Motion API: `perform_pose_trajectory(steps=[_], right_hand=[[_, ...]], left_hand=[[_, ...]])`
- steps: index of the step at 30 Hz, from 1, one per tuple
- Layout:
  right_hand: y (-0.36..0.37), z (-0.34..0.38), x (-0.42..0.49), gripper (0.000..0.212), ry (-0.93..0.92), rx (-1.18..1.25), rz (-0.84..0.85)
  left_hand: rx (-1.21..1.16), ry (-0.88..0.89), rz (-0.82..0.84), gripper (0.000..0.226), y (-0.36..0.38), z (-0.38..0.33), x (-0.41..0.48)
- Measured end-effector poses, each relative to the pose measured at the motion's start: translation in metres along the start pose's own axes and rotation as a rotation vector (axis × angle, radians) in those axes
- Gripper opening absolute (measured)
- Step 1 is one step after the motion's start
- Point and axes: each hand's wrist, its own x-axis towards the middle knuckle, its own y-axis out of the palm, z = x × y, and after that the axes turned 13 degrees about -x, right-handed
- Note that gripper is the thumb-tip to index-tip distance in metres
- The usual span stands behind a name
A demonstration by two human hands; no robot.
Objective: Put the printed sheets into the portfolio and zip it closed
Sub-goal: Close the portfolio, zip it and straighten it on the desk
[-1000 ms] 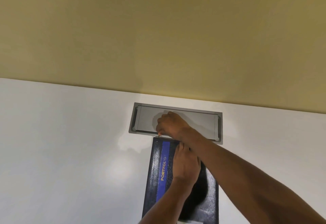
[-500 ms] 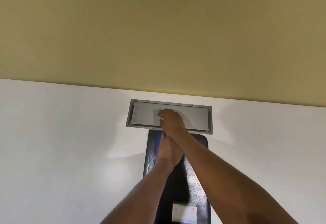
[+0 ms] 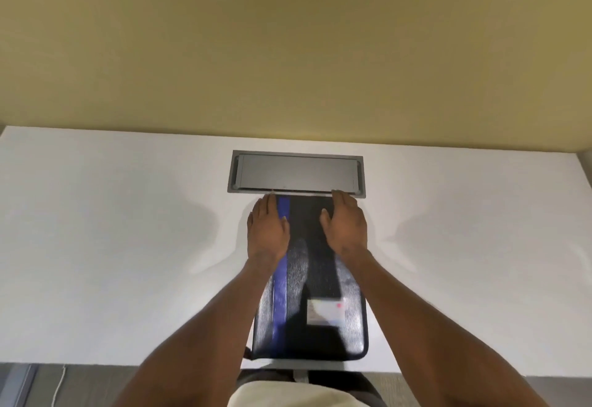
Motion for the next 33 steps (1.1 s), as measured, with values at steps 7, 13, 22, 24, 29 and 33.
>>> perform_pose_trajectory(steps=[7, 13, 22, 24, 29, 33], right_hand=[[0.032, -0.032, -0.083, 0.057, 0.165, 0.008, 0.097], [0.059, -0.044, -0.143, 0.071, 0.326, 0.114, 0.190], [0.060, -0.049, -0.143, 0.081, 0.446, 0.304, 0.250], [0.055, -0.054, -0.134, 0.076, 0.496, 0.319, 0.305], [0.047, -0.057, -0.124, 0.051, 0.637, 0.595, 0.432], [0.046, -0.041, -0.126, 0.047, 0.647, 0.719, 0.391]], left_hand=[[-0.084, -0.213, 0.019, 0.063, 0.009, 0.025, -0.069], [-0.178, -0.390, 0.016, 0.065, 0.024, 0.042, -0.118], [-0.468, -0.543, -0.049, 0.037, 0.029, 0.035, -0.129], [-0.543, -0.642, -0.045, 0.034, 0.022, 0.032, -0.117], [-0.633, -0.837, 0.053, 0.039, 0.007, 0.047, -0.098], [-0.659, -0.810, 0.051, 0.036, -0.008, 0.059, -0.098]])
